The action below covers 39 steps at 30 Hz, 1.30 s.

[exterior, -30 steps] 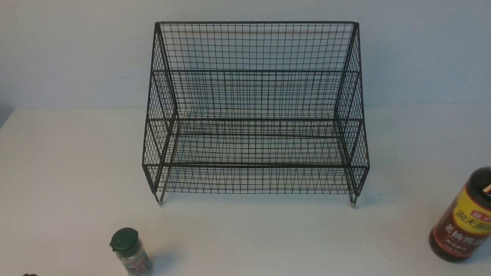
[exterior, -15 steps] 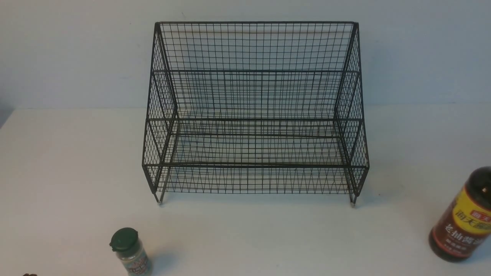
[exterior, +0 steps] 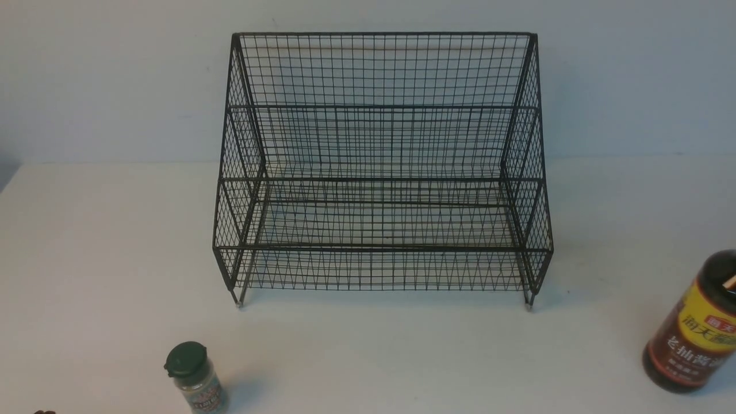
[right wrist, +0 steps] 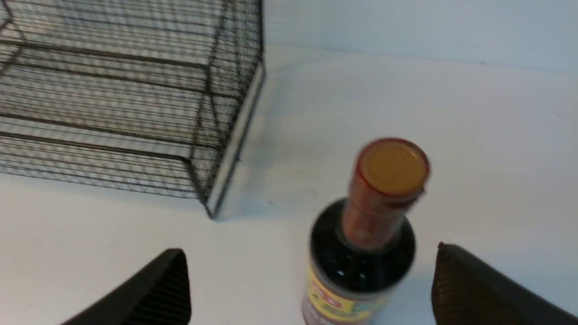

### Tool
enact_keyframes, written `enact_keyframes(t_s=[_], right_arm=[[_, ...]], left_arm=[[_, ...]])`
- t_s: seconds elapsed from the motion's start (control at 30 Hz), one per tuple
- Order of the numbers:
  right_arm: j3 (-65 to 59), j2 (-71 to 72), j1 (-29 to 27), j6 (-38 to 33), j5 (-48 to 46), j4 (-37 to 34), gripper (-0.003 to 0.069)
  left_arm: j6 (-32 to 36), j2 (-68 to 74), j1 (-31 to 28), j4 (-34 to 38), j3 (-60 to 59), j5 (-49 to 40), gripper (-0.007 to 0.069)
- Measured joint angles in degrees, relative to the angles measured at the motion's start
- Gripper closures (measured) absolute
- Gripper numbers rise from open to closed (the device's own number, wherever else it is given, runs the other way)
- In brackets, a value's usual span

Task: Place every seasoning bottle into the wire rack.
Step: Use the right arm to grab the condiment bottle closest to it, then use the right arm to put the condiment bottle back on the shelf

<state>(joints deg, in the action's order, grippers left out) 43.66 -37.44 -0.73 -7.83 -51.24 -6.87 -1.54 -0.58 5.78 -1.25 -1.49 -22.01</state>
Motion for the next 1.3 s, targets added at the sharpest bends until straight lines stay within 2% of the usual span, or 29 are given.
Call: enact_keyframes(t_s=[0.1, 0.23, 0.57, 0.77, 0.9, 0.97, 1.0, 1.07, 1.1, 1.2, 1.3], right_arm=[[-3.11, -1.58, 0.00, 6.43, 5.82, 5.00, -0.0031], [-4.44, -5.22, 0.00, 10.55, 13.99, 7.19, -0.0032], [-4.62, -16.80, 0.00, 11.32, 19.55, 7.79, -0.0031], [-4.62, -21.01, 0.00, 11.20, 23.00, 8.15, -0.0002], [-4.62, -22.18, 0.00, 11.07, 24.44, 9.53, 0.0067], [-4.62, -22.80, 0.00, 11.01, 24.56, 10.73, 0.0157], [-4.62, -22.86, 0.00, 11.01, 24.56, 10.97, 0.0179], [-4.62, -23.06, 0.00, 11.06, 24.60, 12.04, 0.0372], [-4.62, -23.00, 0.00, 11.59, 24.60, 11.65, 0.0395], [-4.42, -22.45, 0.00, 11.56, 23.66, 12.24, 0.0391], [-1.42, -19.86, 0.00, 11.43, 15.01, 12.66, 0.0391]], left_arm=[[0.00, 0.00, 0.00, 0.00, 0.00, 0.00, 0.0637], [0.00, 0.00, 0.00, 0.00, 0.00, 0.00, 0.0637], [0.00, 0.00, 0.00, 0.00, 0.00, 0.00, 0.0637], [0.00, 0.00, 0.00, 0.00, 0.00, 0.00, 0.0637], [0.00, 0.00, 0.00, 0.00, 0.00, 0.00, 0.0637], [0.00, 0.00, 0.00, 0.00, 0.00, 0.00, 0.0637], [0.00, 0.00, 0.00, 0.00, 0.00, 0.00, 0.0637], [0.00, 0.00, 0.00, 0.00, 0.00, 0.00, 0.0637], [0.00, 0.00, 0.00, 0.00, 0.00, 0.00, 0.0637], [0.00, 0.00, 0.00, 0.00, 0.00, 0.00, 0.0637], [0.00, 0.00, 0.00, 0.00, 0.00, 0.00, 0.0637]])
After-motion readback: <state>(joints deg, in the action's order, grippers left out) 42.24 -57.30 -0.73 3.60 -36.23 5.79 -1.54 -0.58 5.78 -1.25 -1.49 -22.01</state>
